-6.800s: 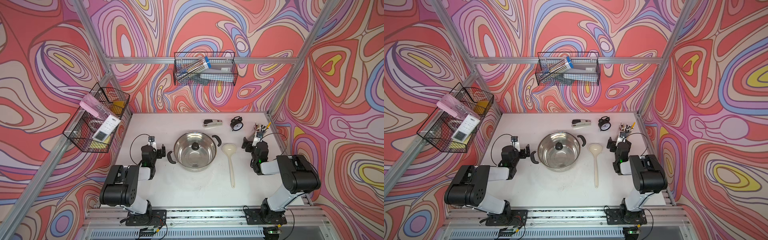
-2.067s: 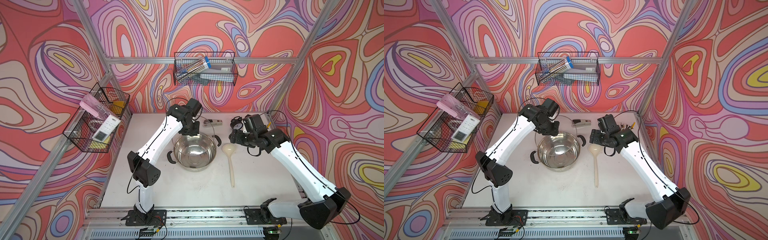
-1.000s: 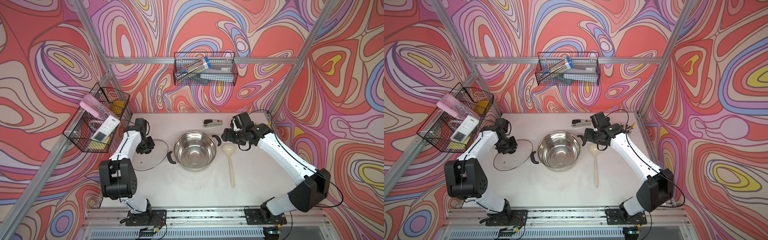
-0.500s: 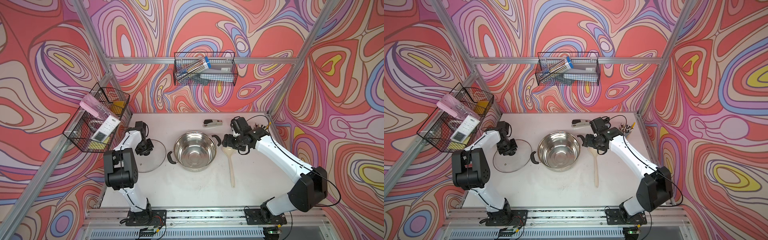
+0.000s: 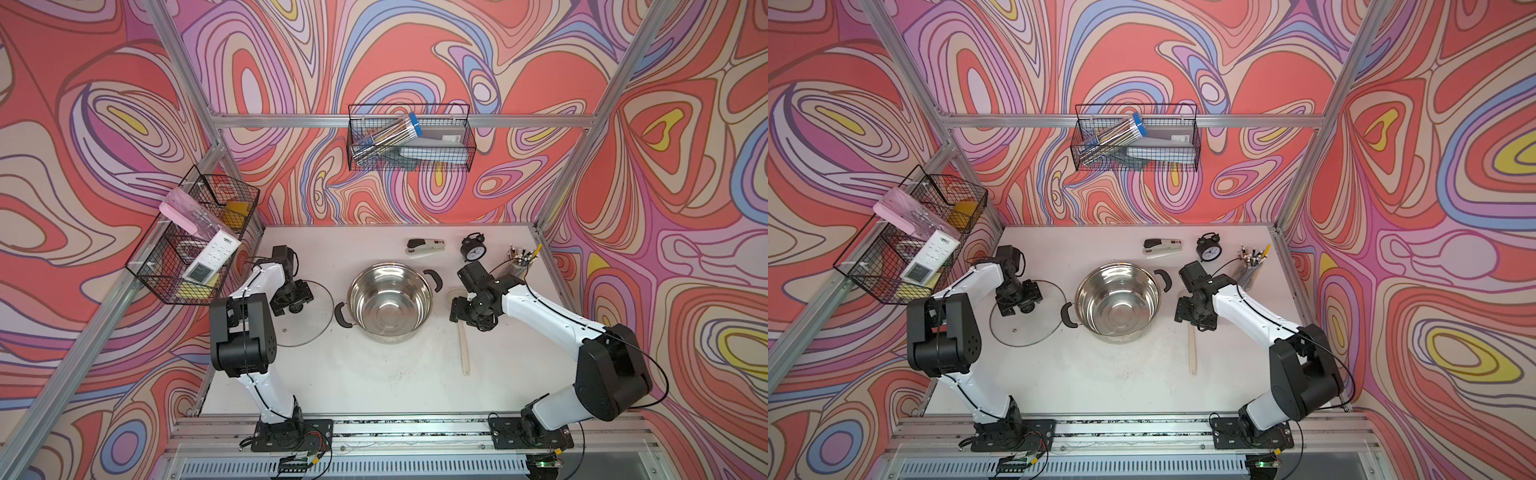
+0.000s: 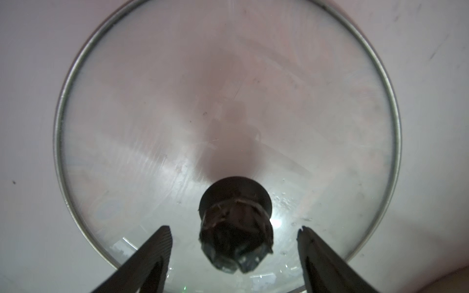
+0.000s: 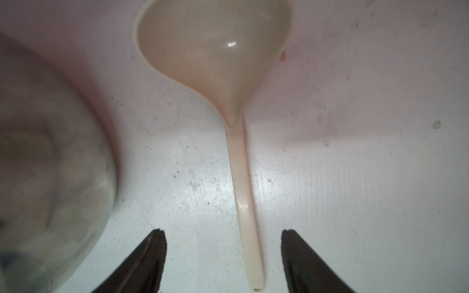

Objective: Stir the soup with a spoon
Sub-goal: Place the lid at the center of the board.

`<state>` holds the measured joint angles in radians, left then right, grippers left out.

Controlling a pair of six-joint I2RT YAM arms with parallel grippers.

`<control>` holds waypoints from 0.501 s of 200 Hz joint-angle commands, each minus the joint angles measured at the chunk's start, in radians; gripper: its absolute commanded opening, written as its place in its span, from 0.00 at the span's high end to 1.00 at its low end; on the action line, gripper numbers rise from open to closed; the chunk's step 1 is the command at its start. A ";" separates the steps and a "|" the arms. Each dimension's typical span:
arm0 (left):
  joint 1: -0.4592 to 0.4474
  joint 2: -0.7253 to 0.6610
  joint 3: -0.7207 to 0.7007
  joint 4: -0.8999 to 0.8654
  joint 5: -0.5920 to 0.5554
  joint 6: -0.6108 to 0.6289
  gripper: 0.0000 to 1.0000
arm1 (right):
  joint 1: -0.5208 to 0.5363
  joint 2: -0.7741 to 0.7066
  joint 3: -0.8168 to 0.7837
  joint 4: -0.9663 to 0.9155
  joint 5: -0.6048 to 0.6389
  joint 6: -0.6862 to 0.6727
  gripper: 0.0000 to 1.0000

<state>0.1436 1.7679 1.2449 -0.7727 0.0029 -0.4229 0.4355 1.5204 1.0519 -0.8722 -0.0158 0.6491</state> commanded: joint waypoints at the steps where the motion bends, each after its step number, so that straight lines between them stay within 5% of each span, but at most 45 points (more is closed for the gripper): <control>1: 0.001 -0.102 -0.013 -0.009 0.009 -0.005 0.10 | 0.007 -0.023 -0.043 0.026 -0.008 0.023 0.28; 100: -0.214 -0.542 -0.156 -0.031 0.010 -0.151 0.06 | 0.007 0.012 -0.154 0.115 -0.029 0.018 0.43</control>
<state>-0.0505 1.3243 1.1206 -0.7753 0.0265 -0.5041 0.4355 1.5204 0.9035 -0.7910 -0.0463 0.6735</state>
